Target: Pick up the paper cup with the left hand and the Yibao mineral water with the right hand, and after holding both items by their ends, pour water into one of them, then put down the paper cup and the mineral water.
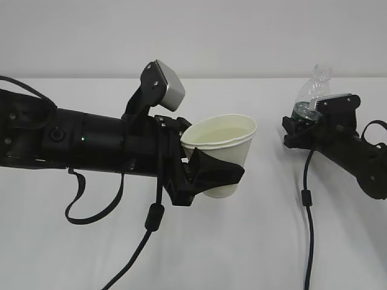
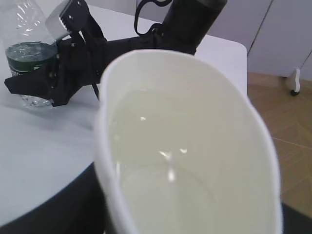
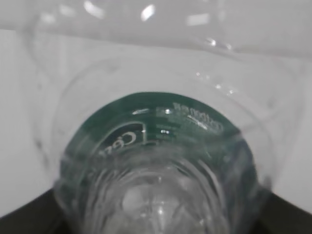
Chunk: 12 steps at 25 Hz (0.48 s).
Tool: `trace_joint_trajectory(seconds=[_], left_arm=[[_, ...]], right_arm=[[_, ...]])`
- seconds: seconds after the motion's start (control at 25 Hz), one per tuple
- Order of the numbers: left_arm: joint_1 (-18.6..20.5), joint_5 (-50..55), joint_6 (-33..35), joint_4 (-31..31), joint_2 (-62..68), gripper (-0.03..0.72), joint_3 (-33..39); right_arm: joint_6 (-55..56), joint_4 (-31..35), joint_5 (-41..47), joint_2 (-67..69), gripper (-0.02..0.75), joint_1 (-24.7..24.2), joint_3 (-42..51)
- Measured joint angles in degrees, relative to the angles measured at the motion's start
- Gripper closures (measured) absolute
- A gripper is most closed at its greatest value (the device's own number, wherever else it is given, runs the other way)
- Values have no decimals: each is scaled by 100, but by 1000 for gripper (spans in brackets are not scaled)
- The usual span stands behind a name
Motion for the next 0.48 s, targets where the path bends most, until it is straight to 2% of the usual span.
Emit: trace_joint_trajectory(seconds=[0.48], left_arm=[[0, 0, 0, 0, 0, 269, 0]], right_arm=[[-387, 10, -48, 47, 281, 0, -10]])
